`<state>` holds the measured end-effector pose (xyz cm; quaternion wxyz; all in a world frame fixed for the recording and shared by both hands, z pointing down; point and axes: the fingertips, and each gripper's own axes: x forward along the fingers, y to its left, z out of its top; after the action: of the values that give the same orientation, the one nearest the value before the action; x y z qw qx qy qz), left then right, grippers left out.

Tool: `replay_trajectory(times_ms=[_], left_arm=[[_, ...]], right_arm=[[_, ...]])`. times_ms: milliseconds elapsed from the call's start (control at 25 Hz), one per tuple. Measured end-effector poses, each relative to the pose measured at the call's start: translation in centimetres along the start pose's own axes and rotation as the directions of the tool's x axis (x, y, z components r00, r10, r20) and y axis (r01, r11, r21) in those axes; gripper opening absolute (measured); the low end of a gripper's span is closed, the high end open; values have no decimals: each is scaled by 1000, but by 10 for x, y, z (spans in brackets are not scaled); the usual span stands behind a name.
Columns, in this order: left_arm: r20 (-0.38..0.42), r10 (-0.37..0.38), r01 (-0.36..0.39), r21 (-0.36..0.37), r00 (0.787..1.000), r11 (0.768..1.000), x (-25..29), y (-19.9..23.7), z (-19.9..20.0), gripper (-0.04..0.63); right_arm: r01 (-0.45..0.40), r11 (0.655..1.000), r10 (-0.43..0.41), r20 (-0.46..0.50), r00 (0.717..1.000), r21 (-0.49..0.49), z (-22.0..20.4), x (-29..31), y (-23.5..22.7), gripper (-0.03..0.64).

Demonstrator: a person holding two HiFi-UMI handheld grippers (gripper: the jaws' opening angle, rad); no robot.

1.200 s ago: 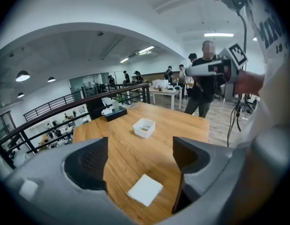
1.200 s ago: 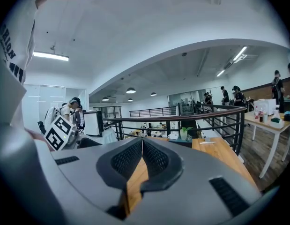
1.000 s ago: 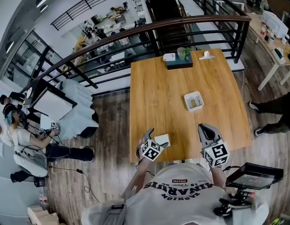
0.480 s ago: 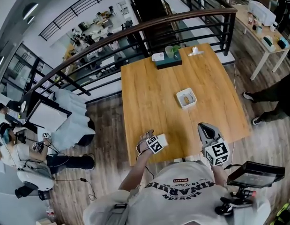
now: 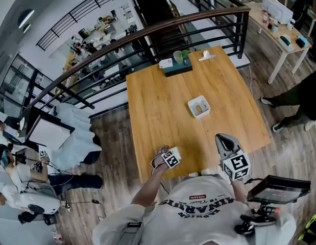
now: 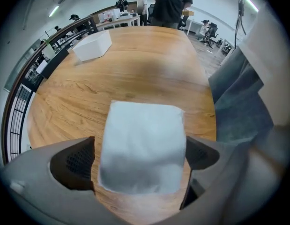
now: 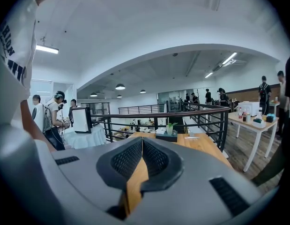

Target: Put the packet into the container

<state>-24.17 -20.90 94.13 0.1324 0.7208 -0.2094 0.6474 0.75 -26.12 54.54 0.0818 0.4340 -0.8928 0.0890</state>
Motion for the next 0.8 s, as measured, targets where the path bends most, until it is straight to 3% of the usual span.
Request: replay_trajectory(times_ms=[280,360,440,800], left_arm=[[30,4,-5,16,1000,1000,7,-7,1,581],[14,-15,14,36,1000,999,4,-7,0,460],[-20,-35,36,56,999,998,1,-8,-1,440],[-40,-26,29,71,999,997,3,-8,1,431]], right_arm=[[11,1000,-11,-10,1000,2,-4,-2,-2,9],[13,1000,-13,-10,1000,3,-4,-2,-2,9],[14,1000,-14,-10,1000,3,-4,-1,-2,9],[0,1000,0,-8,1000,-2,-5,3,0,9]])
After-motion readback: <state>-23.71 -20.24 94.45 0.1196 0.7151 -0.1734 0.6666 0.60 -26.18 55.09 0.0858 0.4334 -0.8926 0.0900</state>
